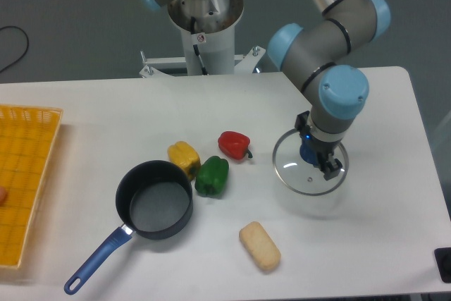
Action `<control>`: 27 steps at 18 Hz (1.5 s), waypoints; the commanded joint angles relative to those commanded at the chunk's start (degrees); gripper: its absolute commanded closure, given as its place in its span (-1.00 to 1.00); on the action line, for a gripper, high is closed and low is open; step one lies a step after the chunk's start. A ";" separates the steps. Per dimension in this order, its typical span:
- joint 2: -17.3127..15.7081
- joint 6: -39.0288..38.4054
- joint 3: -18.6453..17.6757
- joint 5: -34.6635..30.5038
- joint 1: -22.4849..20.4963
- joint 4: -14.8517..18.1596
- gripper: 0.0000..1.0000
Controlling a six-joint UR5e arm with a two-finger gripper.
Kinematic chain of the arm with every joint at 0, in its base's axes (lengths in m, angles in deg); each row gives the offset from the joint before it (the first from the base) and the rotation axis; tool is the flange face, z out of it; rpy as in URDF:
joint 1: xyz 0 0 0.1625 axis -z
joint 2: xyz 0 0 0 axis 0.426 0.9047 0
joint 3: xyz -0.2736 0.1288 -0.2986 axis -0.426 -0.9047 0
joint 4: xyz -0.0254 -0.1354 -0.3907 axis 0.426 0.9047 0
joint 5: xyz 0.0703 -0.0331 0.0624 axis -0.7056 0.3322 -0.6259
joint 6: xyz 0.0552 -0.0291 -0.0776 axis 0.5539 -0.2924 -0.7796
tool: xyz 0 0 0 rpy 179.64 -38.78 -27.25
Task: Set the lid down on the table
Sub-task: 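Carry the glass lid sideways away from the peppers and lower it, then set the glass lid flat on the table beside the red pepper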
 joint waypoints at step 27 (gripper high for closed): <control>5.72 0.88 -0.09 1.05 -0.62 -5.27 -0.17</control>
